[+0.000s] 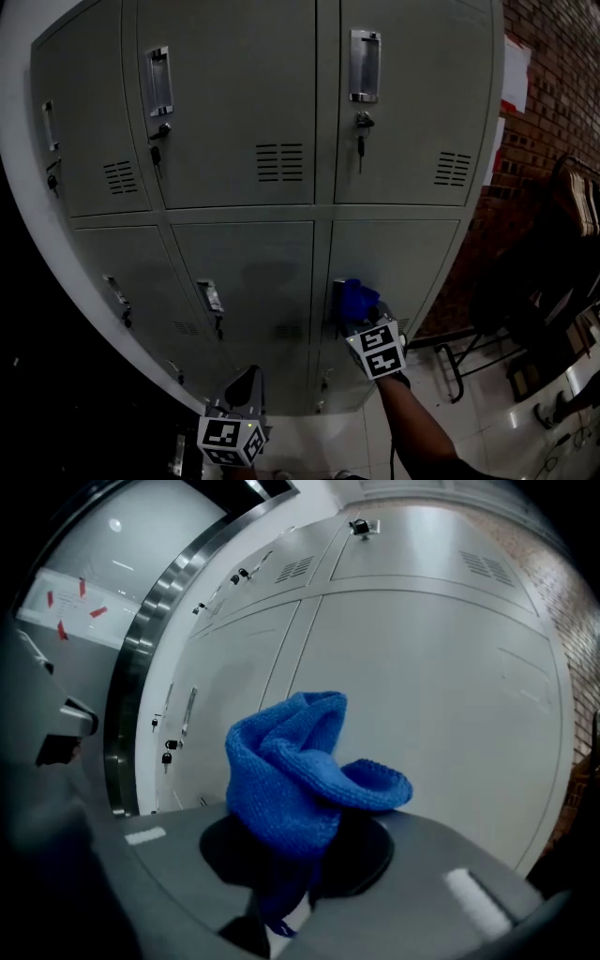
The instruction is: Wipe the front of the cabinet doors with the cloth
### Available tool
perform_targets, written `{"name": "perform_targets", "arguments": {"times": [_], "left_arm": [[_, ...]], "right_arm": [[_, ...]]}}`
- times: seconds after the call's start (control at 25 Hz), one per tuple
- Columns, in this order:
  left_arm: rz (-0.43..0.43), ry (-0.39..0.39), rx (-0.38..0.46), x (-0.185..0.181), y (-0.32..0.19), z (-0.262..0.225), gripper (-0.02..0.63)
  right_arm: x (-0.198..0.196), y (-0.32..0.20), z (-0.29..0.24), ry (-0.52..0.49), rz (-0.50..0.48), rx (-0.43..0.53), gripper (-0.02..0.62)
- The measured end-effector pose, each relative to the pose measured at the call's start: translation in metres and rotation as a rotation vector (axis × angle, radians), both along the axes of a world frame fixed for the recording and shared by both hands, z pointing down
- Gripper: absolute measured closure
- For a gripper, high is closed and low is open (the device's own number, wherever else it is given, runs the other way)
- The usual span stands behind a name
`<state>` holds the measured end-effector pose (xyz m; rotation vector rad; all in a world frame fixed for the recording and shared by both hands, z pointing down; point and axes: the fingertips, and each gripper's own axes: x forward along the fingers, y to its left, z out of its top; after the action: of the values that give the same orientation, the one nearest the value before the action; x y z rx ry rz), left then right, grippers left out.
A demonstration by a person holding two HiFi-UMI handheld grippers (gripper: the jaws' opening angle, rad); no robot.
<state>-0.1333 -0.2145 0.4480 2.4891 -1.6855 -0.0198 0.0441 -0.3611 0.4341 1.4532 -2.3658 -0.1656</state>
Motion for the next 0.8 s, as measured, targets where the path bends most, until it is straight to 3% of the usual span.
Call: {"name": "perform_targets", "arguments": {"times": [0.16, 0.32, 0.8], "left_arm": [[-0.006, -0.002, -0.005, -0.001, 0.000, 0.001, 0.595], [0.006, -0.007, -0.002, 0.005, -0.003, -0.001, 0.595], [0.027, -0.021, -0.004, 0.017, -0.009, 0.000, 0.595]], "right_arm": [[0.001, 0.004, -0.002, -0.019, -0.018, 0.016, 0.515], [0.027, 0.024, -0.002, -0.037, 0.024, 0.048, 0.514], [0.192, 0.018, 0.071, 0.066, 0.350, -0.089, 0.514]]}}
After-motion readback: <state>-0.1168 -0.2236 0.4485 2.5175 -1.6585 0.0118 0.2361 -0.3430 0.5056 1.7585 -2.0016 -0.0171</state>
